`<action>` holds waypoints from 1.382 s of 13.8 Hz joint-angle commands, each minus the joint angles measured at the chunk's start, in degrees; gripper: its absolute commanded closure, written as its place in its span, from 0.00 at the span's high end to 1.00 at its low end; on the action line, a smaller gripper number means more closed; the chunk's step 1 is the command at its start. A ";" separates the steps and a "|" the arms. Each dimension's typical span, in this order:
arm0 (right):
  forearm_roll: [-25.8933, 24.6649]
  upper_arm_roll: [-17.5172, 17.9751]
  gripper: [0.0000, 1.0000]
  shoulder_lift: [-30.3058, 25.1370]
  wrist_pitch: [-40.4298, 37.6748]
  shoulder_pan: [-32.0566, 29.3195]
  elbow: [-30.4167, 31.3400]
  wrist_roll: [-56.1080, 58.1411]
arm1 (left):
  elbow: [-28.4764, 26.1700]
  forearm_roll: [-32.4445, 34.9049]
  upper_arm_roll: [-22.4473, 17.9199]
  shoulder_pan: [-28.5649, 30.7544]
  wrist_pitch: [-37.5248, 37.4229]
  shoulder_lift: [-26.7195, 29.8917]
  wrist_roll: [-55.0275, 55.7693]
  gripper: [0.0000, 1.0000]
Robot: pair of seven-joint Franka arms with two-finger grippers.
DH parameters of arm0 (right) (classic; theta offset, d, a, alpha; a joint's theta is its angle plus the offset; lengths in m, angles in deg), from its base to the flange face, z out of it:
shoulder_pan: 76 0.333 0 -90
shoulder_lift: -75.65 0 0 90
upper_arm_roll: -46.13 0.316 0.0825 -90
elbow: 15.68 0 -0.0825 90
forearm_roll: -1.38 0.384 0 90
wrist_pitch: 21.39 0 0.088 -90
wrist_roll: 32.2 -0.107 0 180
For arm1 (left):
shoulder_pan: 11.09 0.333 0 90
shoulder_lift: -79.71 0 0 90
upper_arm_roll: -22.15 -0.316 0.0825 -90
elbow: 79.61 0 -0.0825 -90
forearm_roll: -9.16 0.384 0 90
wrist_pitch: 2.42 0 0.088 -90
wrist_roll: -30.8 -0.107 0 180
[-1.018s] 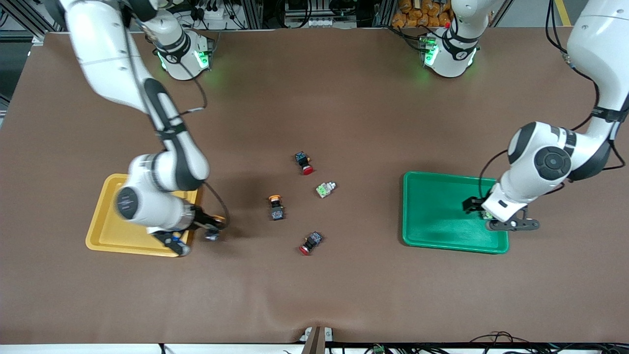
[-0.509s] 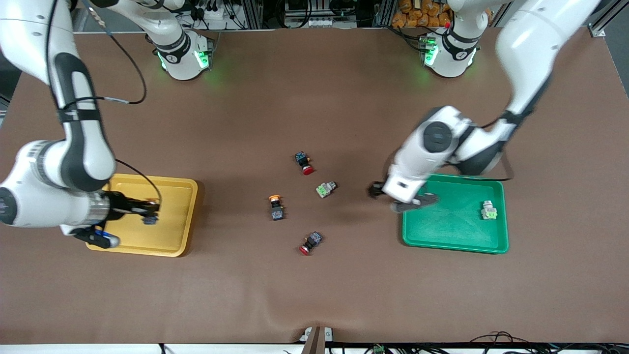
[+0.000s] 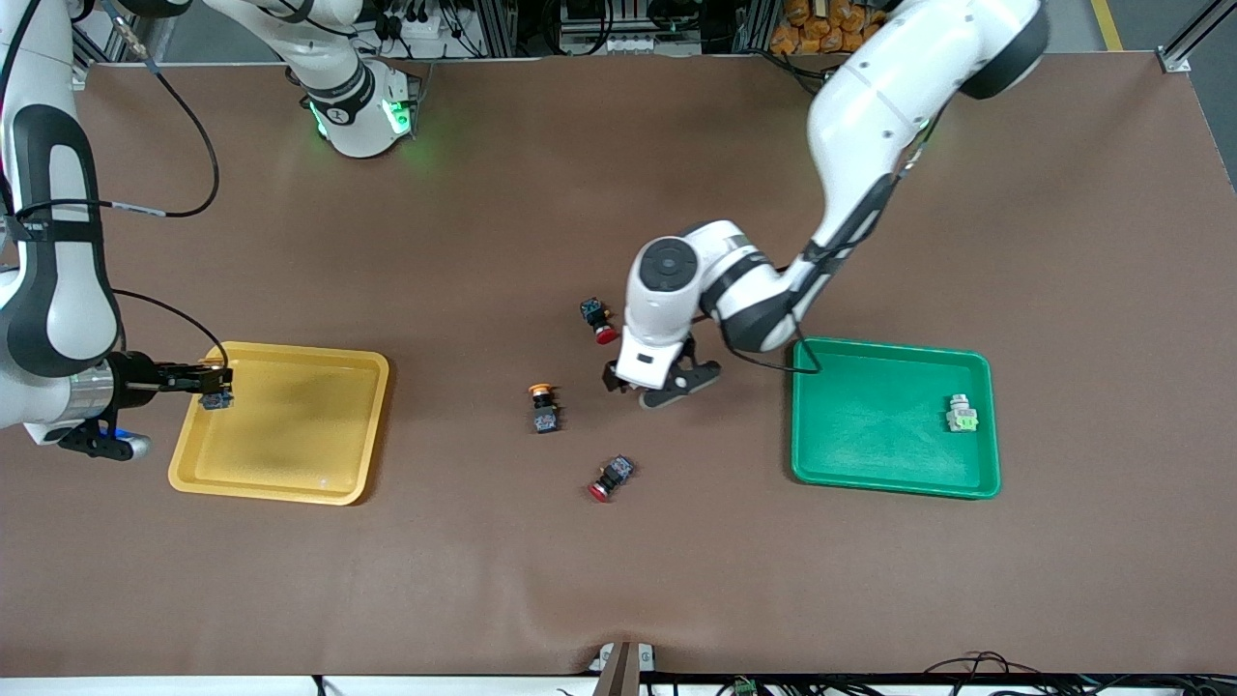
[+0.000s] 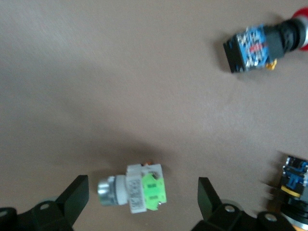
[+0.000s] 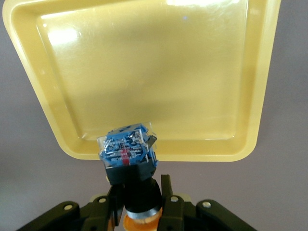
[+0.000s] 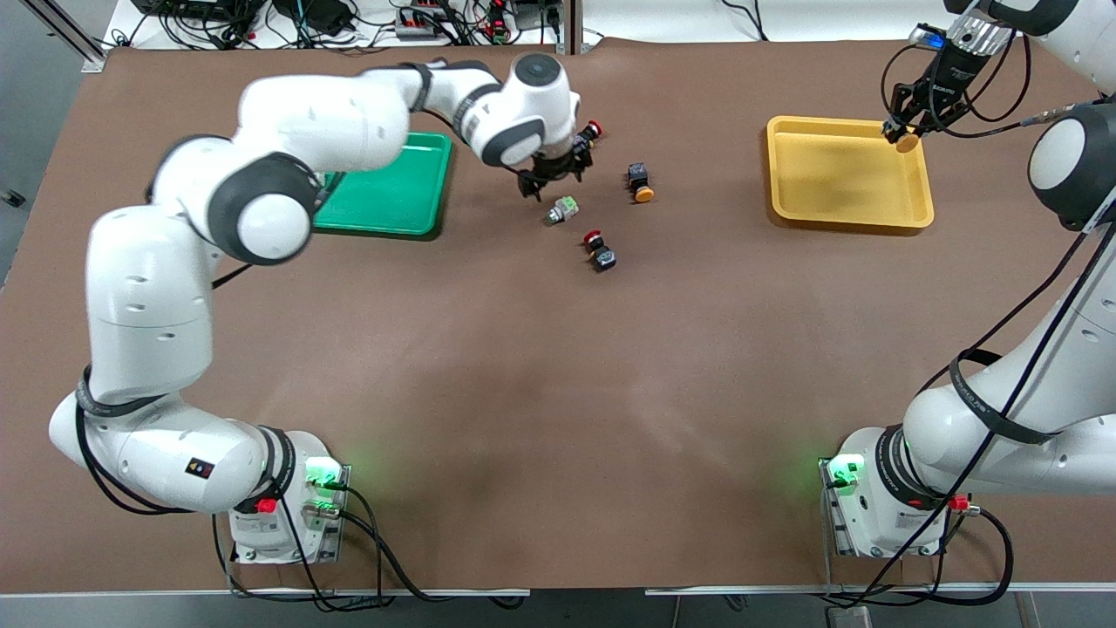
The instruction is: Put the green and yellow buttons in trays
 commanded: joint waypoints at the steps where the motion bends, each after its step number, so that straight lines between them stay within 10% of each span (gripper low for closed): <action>1: -3.46 1.26 0.99 -0.12 -0.19 -0.20 -0.68 3.20 | 2.71 -0.87 -0.85 -0.85 -0.78 -2.83 2.61 1.00; 11: -0.13 4.78 1.00 2.61 9.55 5.85 -4.20 21.40 | 1.13 -0.35 -1.03 -1.38 -3.76 -3.18 3.59 1.00; 12: -0.13 4.69 1.00 2.69 10.96 8.40 -4.11 21.31 | 1.13 -0.26 -1.03 -1.38 -4.55 -2.92 3.41 0.94; 15: 2.22 4.78 1.00 5.58 17.98 13.33 -4.11 20.26 | 1.30 0.09 -0.94 -1.12 -7.45 -2.04 2.62 0.09; 19: 7.42 4.78 1.00 6.82 24.49 17.20 -2.53 14.38 | 1.39 0.09 -0.77 -1.12 -9.22 -0.90 2.53 0.00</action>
